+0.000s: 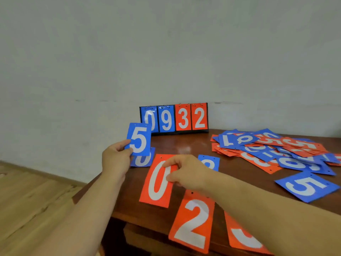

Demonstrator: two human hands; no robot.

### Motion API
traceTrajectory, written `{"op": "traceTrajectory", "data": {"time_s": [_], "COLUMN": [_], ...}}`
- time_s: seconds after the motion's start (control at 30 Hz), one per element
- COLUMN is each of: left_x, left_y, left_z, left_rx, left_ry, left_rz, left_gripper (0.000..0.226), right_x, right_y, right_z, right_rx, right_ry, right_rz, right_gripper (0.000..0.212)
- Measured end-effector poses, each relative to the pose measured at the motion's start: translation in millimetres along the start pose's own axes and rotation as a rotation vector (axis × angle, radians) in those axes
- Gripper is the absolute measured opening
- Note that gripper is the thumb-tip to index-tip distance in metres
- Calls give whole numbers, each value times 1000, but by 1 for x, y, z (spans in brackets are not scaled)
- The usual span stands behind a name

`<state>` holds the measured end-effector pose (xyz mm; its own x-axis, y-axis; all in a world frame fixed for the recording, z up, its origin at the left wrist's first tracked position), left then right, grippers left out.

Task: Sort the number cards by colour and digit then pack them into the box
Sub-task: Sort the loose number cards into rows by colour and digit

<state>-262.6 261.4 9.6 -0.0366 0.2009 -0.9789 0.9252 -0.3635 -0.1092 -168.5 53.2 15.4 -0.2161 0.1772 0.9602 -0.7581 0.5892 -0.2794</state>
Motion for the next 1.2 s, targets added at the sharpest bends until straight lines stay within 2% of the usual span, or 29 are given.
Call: {"op": "traceTrajectory", "data": {"time_s": [0.13,0.23,0.3,0.47,0.6,0.7,0.8,0.9,1.1,1.2], "left_x": [33,42,45,45,40,34,28,17,-21,-37], "left_y": [-40,-53,-56,-53,-50,-46,-38,-23,42,79], "left_z": [-7,-10,-12,-11,-9,-6,1,16,79,115], "left_rx": [-57,-72,-80,-71,-78,-76,-54,9,295,448], "left_ry": [-63,-68,-60,-23,18,32,36,47,145,151], "left_rz": [44,47,30,-3,-24,-24,-20,-40,-59,-74], "left_gripper": [37,38,39,37,34,32,32,33,35,40], "right_x": [-4,0,4,7,6,9,19,24,13,8], "right_y": [56,79,90,97,97,80,49,7,-62,-96], "right_z": [-21,-32,-34,-34,-31,-29,-20,-11,15,36], "right_rx": [99,96,113,198,272,241,146,-74,-259,-428], "right_ry": [-14,-140,-175,9,63,76,-28,-117,-65,-74], "right_rz": [102,481,642,799,860,746,470,149,-215,-235], "right_gripper": [37,36,33,47,57,56,42,28,25,25]}}
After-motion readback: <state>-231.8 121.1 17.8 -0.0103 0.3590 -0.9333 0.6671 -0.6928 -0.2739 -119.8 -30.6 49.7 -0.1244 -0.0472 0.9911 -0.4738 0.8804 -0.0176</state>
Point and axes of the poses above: each hand's wrist, its own z-axis away from the middle knuckle, its own y-axis out of the palm, x = y × z, the point moved 2 cm from there along -z, towards the middle knuckle, and after that the axes turned 12 degrees about -z, right-handed, at the moved point
